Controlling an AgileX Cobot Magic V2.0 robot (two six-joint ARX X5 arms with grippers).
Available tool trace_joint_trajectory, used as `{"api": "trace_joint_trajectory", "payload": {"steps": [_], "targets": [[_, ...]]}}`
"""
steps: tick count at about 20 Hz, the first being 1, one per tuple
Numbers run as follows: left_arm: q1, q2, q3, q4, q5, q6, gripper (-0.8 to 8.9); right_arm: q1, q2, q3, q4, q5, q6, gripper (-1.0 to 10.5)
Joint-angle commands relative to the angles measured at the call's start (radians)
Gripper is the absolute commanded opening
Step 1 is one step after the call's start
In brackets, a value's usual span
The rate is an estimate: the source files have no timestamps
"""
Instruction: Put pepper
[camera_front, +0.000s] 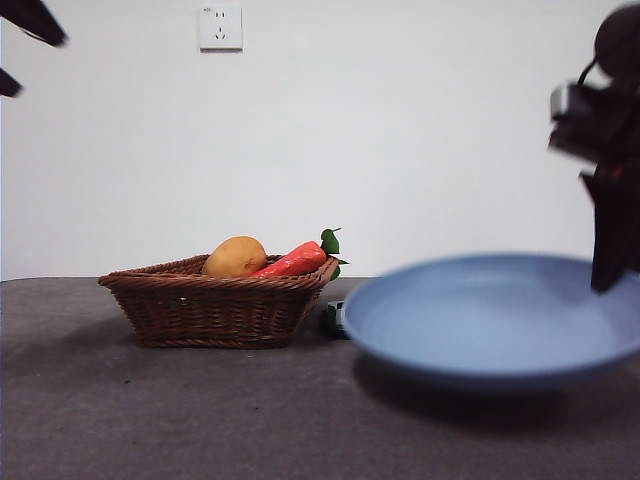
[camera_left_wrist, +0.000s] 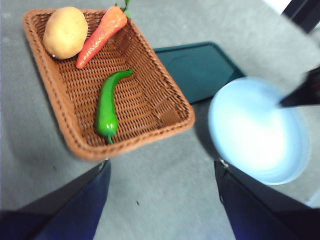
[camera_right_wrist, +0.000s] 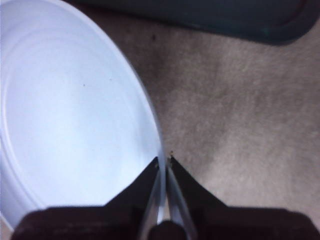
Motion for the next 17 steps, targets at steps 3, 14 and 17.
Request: {"api": "trace_joint_trajectory", "payload": {"steps": [3,14,17], "targets": [[-0.127,0.240,0.148,0.033,-0.144,0.019,3.62,-0.020,-0.158,0.014,-0.050,-0.002,0.012,0.1],[-0.275,0.874,0.606,-0.059,-0.438,0.131,3.61,-0.040,-0.423,0.016,-0.124,-0.002,0.047,0.1],[-0.279,0.966,0.634,-0.041,-0.455,0.153,3.61,-0.040,-0.425,0.016,-0.132,-0.002,0.051,0.1]]}}
